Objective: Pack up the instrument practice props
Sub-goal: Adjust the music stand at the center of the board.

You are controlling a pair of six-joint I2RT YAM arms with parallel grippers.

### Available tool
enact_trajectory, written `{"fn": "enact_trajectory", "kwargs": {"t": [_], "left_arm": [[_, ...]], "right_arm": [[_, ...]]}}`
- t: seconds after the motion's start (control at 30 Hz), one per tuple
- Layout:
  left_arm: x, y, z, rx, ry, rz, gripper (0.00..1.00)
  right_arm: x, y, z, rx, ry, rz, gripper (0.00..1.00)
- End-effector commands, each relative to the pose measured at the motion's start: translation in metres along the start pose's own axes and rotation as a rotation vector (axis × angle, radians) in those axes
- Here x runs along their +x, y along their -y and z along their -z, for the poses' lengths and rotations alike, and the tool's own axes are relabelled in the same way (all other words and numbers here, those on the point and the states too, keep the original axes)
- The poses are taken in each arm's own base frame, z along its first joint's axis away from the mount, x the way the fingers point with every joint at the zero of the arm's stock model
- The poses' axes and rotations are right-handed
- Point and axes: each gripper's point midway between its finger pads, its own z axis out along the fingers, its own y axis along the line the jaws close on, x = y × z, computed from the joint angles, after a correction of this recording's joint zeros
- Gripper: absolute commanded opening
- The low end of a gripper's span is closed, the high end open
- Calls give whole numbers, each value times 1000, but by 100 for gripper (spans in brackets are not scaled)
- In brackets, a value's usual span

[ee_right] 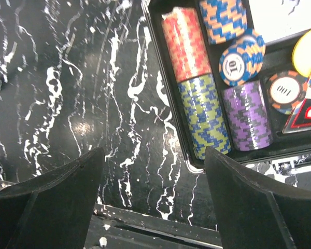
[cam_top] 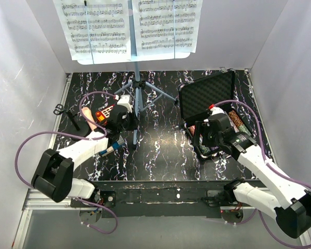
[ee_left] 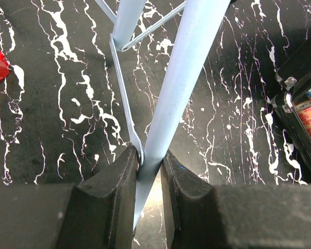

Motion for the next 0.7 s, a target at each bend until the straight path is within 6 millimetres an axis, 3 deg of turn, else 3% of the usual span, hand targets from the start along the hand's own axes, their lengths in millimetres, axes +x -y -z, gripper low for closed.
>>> {"fn": "enact_trajectory", "kwargs": {"t": [0.0, 0.17, 0.37, 0.5, 0.67], "left_arm": [[-19, 27, 23, 110, 63, 44, 0], [-7, 33, 32, 150, 32, 64, 0], [2, 53, 49, 225, 9, 89, 0], [6, 62, 61, 259, 6, 101, 0], [23, 53, 77, 234, -31, 97, 0]], "right_arm": [[9, 0, -7, -6, -13, -26, 85], [0, -14, -3, -73, 13, -35, 85], [-29, -53, 19, -242, 85, -28, 84], [-62, -83, 45, -380, 180, -14, 84], [-99, -100, 77, -453, 308, -3, 86]]}}
